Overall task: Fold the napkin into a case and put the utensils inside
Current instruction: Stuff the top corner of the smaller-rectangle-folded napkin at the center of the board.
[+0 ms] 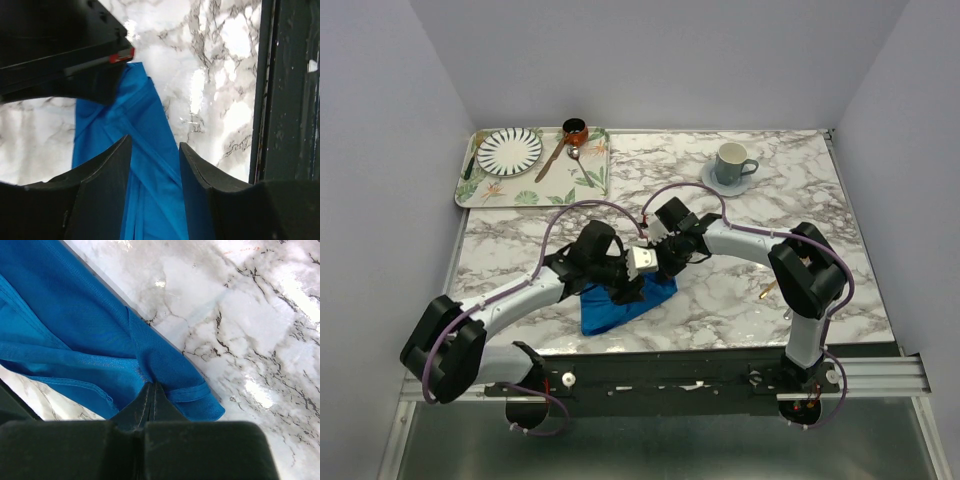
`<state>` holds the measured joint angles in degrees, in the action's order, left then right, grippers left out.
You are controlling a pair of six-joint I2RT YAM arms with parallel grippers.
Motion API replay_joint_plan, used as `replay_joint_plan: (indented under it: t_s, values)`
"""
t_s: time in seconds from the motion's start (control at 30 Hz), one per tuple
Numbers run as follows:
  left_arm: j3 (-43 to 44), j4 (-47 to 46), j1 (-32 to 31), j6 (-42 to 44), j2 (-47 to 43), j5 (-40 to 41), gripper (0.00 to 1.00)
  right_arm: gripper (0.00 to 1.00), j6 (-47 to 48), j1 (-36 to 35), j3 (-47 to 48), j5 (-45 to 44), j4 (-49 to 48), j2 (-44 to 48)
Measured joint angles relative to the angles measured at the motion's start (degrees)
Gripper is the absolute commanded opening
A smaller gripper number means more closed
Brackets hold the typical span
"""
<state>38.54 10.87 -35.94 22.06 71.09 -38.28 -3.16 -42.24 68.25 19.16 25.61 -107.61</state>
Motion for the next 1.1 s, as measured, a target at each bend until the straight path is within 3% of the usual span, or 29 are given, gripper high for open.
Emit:
replay_joint_plan:
  t_s: [0.23,0.63,1.1]
  values:
    - [1.6,1.3,-5.1,2.4,6.8,5.5,0.55,0.01,-0.4,0.2,0.2,0.7,0.0,-0.3]
    - [3.2,2.1,-11.5,5.0,10.2,15.0,0.53,0.0,-0.5,0.4,0.2,1.1,0.1,-0.4]
    - [7.6,2.4,-12.6,6.3,16.9,23.0,0.44,0.01,-0.5,0.8,0.2,2.8,0.3,-0.4]
